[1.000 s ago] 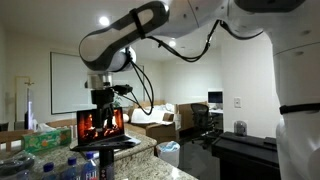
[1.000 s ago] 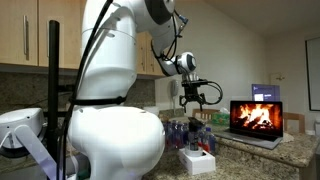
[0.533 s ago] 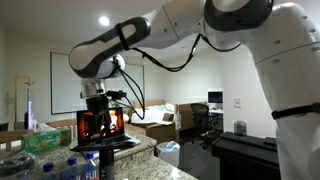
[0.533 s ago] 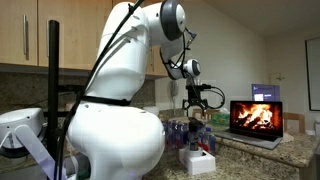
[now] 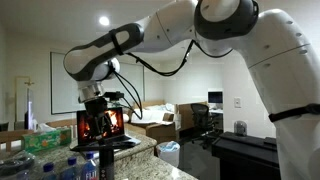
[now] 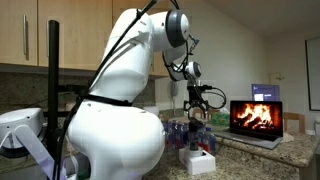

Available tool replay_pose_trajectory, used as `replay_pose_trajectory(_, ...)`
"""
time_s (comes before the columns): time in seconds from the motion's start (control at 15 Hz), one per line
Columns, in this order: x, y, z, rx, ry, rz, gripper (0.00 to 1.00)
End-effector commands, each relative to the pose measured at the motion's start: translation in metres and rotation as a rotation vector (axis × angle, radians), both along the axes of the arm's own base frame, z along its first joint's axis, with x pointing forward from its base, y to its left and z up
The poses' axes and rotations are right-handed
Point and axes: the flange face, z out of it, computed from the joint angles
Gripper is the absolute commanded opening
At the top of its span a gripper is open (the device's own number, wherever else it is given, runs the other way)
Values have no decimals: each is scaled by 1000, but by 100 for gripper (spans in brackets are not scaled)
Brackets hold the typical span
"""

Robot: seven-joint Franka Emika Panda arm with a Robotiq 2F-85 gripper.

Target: Shift the remote and spray can to the right

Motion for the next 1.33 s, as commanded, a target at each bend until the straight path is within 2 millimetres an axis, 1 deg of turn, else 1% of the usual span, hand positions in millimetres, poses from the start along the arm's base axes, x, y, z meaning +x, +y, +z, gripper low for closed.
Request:
replay_pose_trajectory(0.0,2,7,2,-41,29,37,67)
replay_pose_trajectory(0.4,2,15,-8,-53,89,72,26)
replay_pose_trajectory(0.53,2,15,-10,-54,103,78,16)
replay_pose_trajectory(0.93,3,14,-10,-48,120,108,16)
replay_pose_trajectory(1.27,-1,14,-2,-40,132,173,16)
